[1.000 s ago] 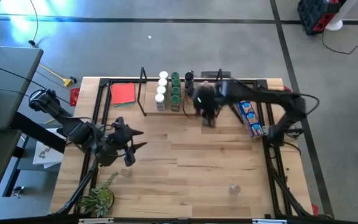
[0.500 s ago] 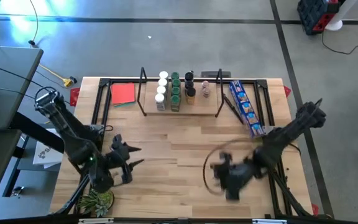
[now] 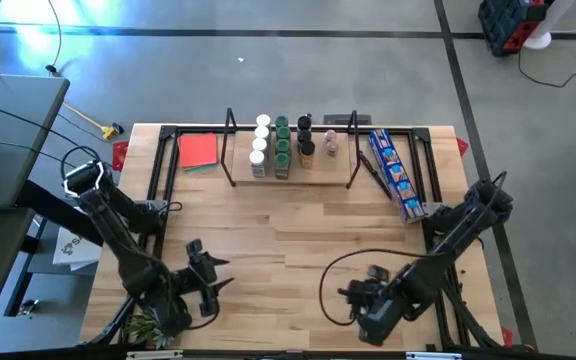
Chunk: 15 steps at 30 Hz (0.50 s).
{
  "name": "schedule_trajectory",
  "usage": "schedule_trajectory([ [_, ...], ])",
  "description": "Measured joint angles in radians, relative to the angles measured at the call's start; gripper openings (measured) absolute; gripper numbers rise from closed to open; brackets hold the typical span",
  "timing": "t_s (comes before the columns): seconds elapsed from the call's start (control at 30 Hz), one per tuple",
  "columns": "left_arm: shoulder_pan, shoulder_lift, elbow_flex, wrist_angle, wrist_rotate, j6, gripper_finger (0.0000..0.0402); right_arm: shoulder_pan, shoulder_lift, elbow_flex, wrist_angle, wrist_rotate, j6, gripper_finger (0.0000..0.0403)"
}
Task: Shelf spices
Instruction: Put the right brown seasoning bottle on the shelf
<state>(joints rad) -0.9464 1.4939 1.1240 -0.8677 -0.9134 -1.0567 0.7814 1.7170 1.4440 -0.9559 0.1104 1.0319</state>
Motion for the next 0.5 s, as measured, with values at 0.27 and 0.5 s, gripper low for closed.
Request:
schedule_trajectory([
  [0.27,-0.057,0.079,0.000,0.006,-0.048,-0.208,0.0201,0.164,0.000,-0.020,-0.263,-0.054,0.283,0.0289],
  [0.5,-0.082,0.125,0.000,0.001,-0.049,-0.245,0.0201,0.257,0.029,-0.024,-0.283,0.037,0.335,0.0293],
])
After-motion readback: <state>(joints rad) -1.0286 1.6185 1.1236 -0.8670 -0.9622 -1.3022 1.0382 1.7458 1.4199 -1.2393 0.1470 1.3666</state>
